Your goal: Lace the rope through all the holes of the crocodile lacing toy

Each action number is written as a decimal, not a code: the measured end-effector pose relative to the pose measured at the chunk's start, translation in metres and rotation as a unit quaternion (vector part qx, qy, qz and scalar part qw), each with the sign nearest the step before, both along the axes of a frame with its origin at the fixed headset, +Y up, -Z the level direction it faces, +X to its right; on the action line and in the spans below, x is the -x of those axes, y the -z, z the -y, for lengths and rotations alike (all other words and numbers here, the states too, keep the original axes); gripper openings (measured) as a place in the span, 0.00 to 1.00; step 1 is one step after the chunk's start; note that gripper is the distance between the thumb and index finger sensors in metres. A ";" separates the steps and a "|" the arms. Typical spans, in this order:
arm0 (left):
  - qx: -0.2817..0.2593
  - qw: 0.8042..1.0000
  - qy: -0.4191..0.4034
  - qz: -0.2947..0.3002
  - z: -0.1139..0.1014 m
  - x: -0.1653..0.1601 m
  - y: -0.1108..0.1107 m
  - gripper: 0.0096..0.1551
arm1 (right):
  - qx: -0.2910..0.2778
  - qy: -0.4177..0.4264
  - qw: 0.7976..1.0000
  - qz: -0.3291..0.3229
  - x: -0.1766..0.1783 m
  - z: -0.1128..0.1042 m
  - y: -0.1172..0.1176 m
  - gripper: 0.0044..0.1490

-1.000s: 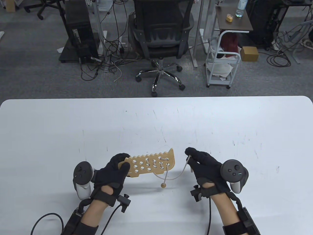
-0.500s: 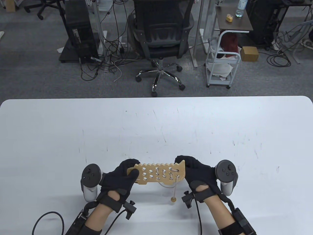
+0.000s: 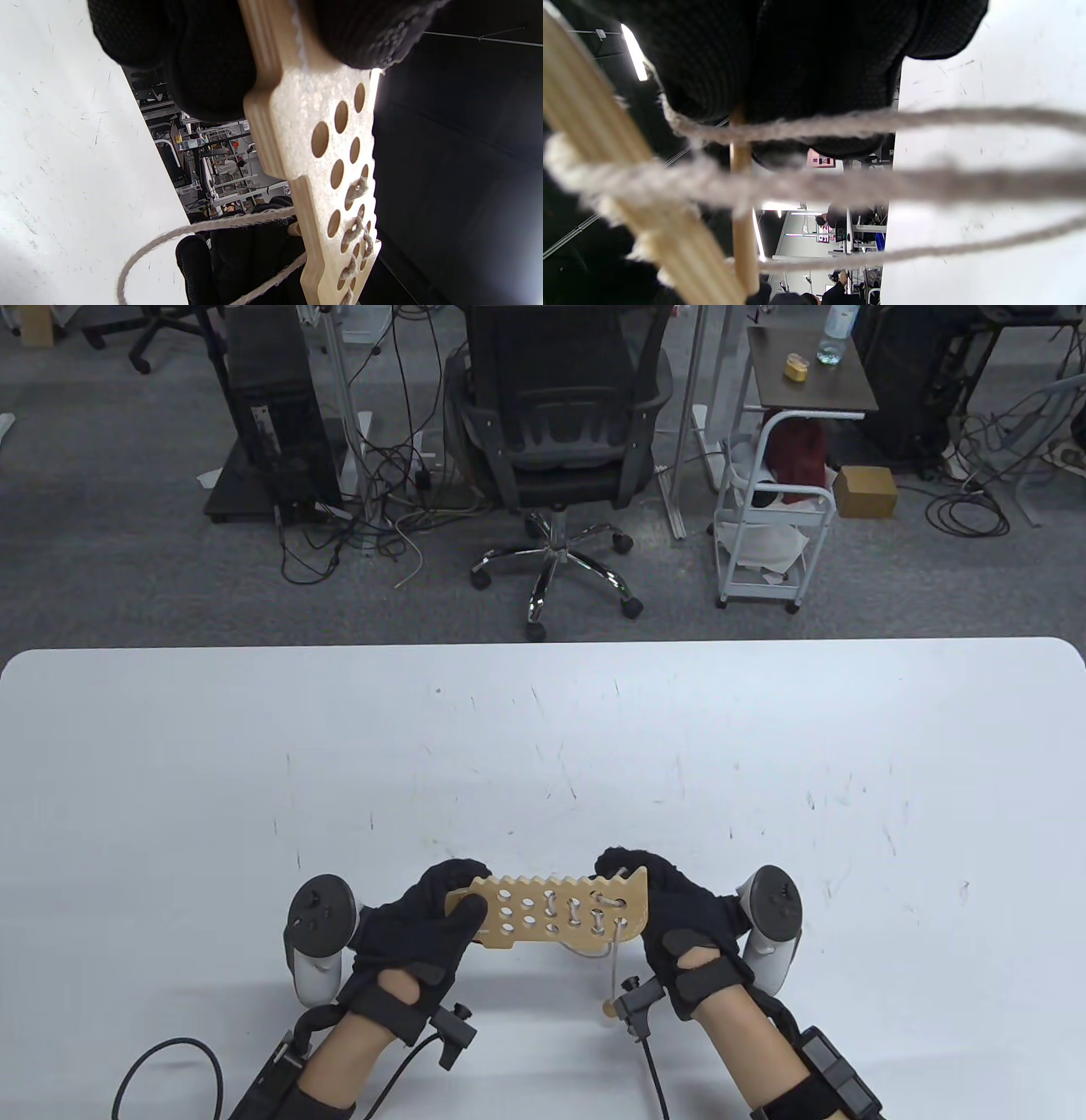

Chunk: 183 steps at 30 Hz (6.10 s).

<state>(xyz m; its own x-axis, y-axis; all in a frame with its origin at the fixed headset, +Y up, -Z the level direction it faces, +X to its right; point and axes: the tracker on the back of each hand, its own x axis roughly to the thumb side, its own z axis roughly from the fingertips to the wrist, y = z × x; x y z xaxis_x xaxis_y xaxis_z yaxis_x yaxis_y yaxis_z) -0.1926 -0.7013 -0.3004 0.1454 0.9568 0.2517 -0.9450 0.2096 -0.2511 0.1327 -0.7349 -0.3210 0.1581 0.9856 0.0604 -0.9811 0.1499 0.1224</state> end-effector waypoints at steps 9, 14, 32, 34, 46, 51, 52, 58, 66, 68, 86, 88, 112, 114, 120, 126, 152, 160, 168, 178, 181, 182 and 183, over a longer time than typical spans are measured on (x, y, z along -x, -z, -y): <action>-0.006 1.000 -0.004 0.001 -0.001 0.001 0.000 0.30 | 0.005 -0.013 0.999 -0.033 0.010 0.002 -0.002 0.24; -0.008 1.000 -0.015 -0.001 -0.003 0.004 0.000 0.30 | -0.025 -0.074 0.996 -0.035 0.012 -0.002 -0.003 0.24; 0.032 0.997 -0.066 0.017 0.002 0.008 0.005 0.30 | -0.064 -0.108 0.991 -0.057 0.016 -0.007 -0.004 0.23; 0.036 0.997 -0.068 0.019 0.003 0.007 0.005 0.30 | -0.065 -0.101 0.991 -0.060 0.017 -0.007 -0.004 0.23; 0.040 0.997 -0.059 0.010 0.004 0.006 0.005 0.30 | -0.072 -0.079 0.992 -0.069 0.023 -0.008 -0.009 0.24; 0.040 0.998 -0.055 0.004 0.005 0.006 0.005 0.30 | -0.078 -0.059 0.992 -0.083 0.028 -0.010 -0.012 0.26; 0.040 0.998 -0.054 0.003 0.005 0.006 0.005 0.30 | -0.079 -0.057 0.992 -0.086 0.029 -0.011 -0.013 0.26; 0.041 0.998 -0.051 -0.001 0.006 0.006 0.005 0.30 | -0.074 -0.032 0.991 -0.109 0.033 -0.012 -0.015 0.27; 0.043 0.998 -0.043 -0.015 0.007 0.007 0.005 0.30 | -0.065 -0.004 0.986 -0.155 0.040 -0.013 -0.017 0.31; 0.041 0.998 -0.041 -0.020 0.007 0.008 0.005 0.30 | -0.062 0.003 0.984 -0.167 0.042 -0.013 -0.017 0.31; 0.013 0.998 -0.055 -0.035 -0.005 0.018 0.003 0.30 | -0.039 -0.038 0.995 -0.080 0.021 -0.007 -0.007 0.29; 0.012 0.998 -0.054 -0.040 -0.006 0.019 0.003 0.30 | -0.036 -0.041 0.996 -0.071 0.019 -0.007 -0.006 0.29; 0.017 0.991 -0.044 -0.126 -0.008 0.036 0.000 0.30 | -0.087 -0.108 0.983 -0.118 0.031 -0.010 -0.010 0.28; 0.018 0.991 -0.043 -0.123 -0.007 0.034 0.000 0.30 | -0.091 -0.129 0.979 -0.125 0.034 -0.009 -0.011 0.30; 0.016 0.993 -0.039 -0.109 -0.007 0.028 -0.002 0.30 | -0.104 -0.182 0.967 -0.142 0.045 -0.006 -0.017 0.39; 0.016 0.995 -0.039 -0.088 -0.009 0.020 -0.005 0.30 | -0.116 -0.207 0.959 -0.154 0.055 -0.006 -0.023 0.43; 0.023 0.995 -0.035 -0.090 -0.002 0.019 -0.002 0.30 | -0.121 -0.184 0.968 -0.123 0.052 -0.010 -0.024 0.24; 0.034 0.992 -0.035 -0.114 0.003 0.031 0.006 0.30 | -0.119 -0.170 0.974 -0.095 0.041 -0.015 -0.019 0.26; 0.042 0.989 -0.027 -0.137 0.008 0.043 0.013 0.30 | -0.115 -0.157 0.979 -0.064 0.026 -0.019 -0.013 0.26; 0.063 0.987 -0.023 -0.144 0.016 0.054 0.022 0.30 | -0.110 -0.153 0.982 -0.027 0.007 -0.021 -0.004 0.26; 0.068 0.986 -0.021 -0.149 0.019 0.057 0.023 0.30 | -0.109 -0.150 0.982 -0.018 0.002 -0.022 -0.002 0.26; 0.069 0.986 -0.021 -0.151 0.019 0.058 0.024 0.30 | -0.109 -0.149 0.983 -0.015 0.000 -0.023 -0.001 0.26; 0.071 0.985 -0.021 -0.155 0.020 0.059 0.025 0.30 | -0.108 -0.147 0.983 -0.010 -0.003 -0.023 0.000 0.26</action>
<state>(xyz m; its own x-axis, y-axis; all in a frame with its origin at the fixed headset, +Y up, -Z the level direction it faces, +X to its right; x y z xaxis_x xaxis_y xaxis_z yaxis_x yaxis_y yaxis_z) -0.2519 -0.7218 -0.3250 0.1535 0.9860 0.0652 -0.9880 0.1520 0.0267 0.1353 -0.7120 -0.3208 -0.1286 0.9536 0.2722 -0.9753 -0.1714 0.1396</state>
